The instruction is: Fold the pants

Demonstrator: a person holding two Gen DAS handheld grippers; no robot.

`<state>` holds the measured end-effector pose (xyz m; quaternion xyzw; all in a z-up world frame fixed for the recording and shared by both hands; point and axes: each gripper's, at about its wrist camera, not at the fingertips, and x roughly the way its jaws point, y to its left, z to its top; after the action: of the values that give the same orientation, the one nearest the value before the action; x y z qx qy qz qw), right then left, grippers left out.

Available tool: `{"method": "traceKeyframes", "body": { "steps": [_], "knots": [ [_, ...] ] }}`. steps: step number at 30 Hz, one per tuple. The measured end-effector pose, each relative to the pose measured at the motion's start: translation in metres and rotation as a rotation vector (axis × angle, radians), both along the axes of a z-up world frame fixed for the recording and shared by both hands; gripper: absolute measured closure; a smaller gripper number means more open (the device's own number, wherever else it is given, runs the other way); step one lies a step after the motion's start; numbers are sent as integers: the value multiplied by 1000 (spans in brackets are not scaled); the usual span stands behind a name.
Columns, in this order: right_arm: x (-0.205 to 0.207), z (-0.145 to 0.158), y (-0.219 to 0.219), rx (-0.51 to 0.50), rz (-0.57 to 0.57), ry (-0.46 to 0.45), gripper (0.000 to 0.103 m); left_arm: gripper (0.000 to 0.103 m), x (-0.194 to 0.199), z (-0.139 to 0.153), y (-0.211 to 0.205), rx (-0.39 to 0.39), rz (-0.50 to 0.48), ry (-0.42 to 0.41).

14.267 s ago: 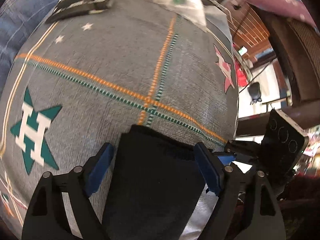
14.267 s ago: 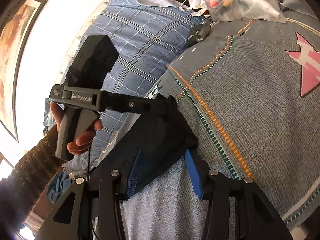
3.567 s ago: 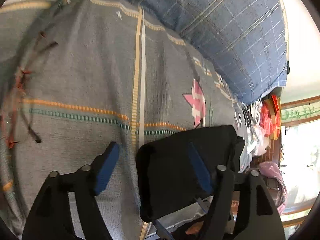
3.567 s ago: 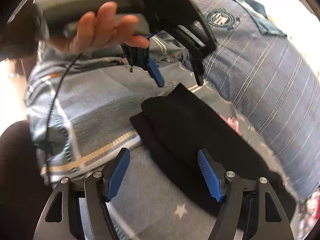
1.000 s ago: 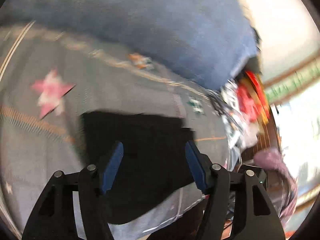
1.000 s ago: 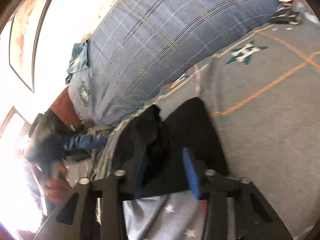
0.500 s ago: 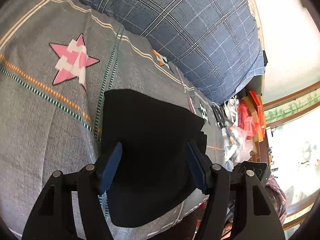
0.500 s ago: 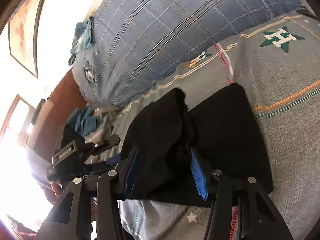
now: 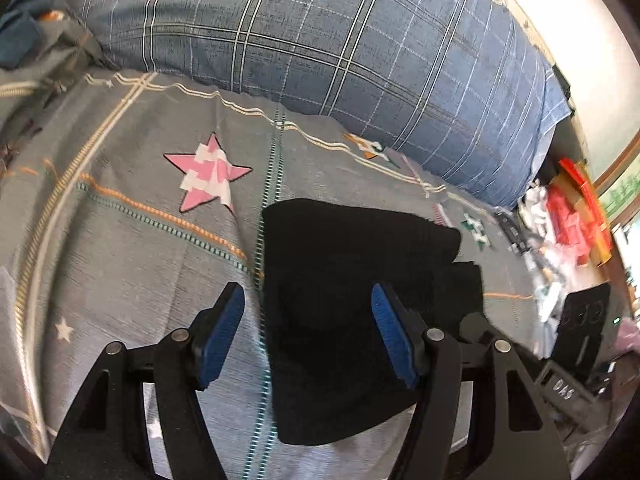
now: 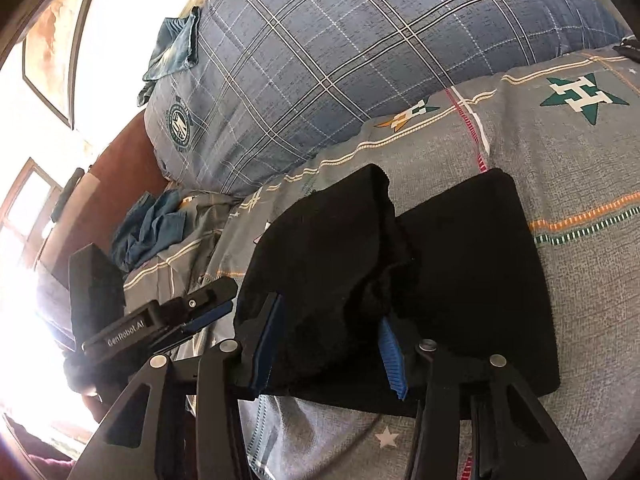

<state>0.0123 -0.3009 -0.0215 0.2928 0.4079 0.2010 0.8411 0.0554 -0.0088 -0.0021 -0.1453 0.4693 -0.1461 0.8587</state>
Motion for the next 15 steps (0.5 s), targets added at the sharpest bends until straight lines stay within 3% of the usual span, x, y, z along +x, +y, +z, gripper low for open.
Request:
{"method": "traceKeyframes", "body": {
  "steps": [7, 9, 11, 12, 13, 15],
  "knots": [
    [3, 3, 9, -32, -2, -20, 56, 37, 3, -12, -6, 15, -16, 29],
    [6, 3, 12, -55, 5, -18, 57, 37, 5, -19, -10, -15, -37, 61],
    [6, 2, 16, -110, -2, -19, 77, 39, 11, -27, -11, -96, -70, 125],
    [7, 3, 18, -151, -6, -18, 89, 48, 13, -27, -10, -110, -63, 132],
    [7, 3, 19, -162, -9, -16, 90, 59, 14, -24, -9, -121, -71, 135],
    [3, 8, 16, -137, -18, -33, 91, 71, 14, -16, -6, -140, -84, 139]
  ]
}}
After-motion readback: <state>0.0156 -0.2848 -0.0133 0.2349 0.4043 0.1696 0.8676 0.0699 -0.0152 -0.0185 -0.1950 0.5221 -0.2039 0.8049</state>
